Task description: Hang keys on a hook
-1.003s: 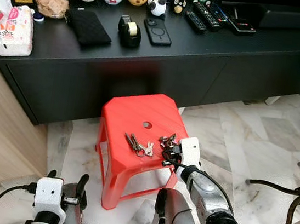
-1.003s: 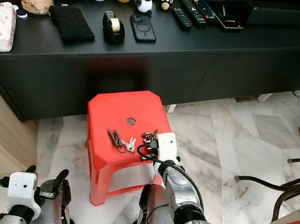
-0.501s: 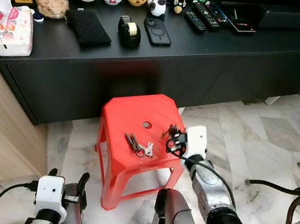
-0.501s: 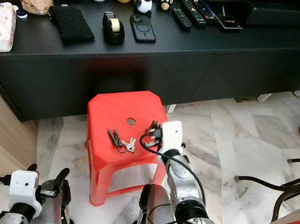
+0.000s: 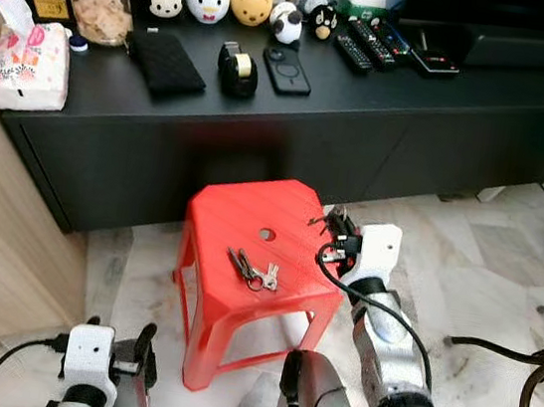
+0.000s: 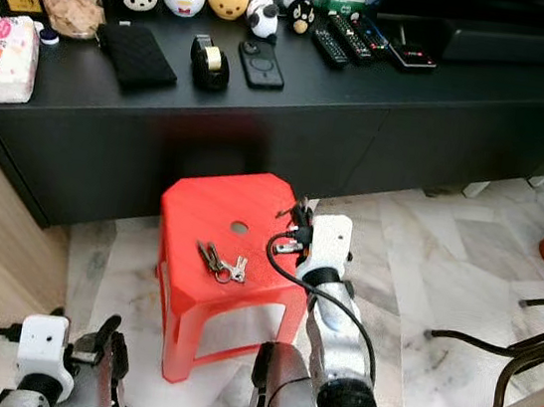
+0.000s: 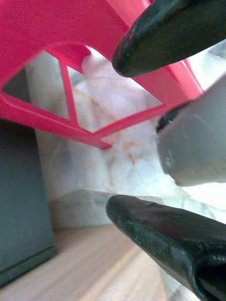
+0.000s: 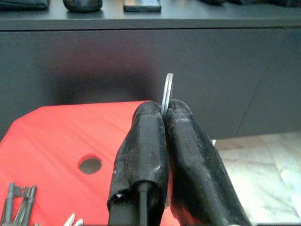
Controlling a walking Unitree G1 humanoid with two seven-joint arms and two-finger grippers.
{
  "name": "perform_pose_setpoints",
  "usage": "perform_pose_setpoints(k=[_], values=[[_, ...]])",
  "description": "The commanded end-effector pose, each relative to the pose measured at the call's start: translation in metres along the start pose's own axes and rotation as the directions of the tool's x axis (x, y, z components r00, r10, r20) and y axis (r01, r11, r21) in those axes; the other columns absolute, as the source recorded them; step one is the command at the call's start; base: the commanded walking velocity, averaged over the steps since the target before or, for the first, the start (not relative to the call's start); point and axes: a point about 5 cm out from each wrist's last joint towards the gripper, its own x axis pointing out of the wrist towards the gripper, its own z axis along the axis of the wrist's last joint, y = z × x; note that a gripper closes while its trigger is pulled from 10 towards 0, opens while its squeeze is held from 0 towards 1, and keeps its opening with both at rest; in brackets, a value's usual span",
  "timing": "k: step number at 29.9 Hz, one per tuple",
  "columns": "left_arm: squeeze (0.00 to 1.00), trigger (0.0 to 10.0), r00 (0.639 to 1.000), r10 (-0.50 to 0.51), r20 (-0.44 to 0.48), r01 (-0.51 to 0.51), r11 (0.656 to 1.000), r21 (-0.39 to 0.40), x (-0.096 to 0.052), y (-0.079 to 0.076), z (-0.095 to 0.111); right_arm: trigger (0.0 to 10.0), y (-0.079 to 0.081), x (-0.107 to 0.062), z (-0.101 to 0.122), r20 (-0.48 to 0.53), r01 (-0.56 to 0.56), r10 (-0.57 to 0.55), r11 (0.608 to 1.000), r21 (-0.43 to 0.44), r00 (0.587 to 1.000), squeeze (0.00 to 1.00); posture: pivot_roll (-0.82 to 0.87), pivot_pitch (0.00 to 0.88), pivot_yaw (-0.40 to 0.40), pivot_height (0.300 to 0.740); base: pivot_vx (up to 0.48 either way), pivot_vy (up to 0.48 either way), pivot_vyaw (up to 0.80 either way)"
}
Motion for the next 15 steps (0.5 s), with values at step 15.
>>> perform_pose_setpoints(k=[15], values=[[0.0, 10.0, 0.996, 0.033, -0.085, -0.032, 0.999, 0.005, -0.006, 0.007, -0.024, 10.0, -0.008, 0.002, 0.007, 0.002, 0.031, -0.032, 0.999, 0.036, 1.0, 0.0, 0.04, 0.048, -0.142, 0.658, 0.0, 0.0, 0.0]])
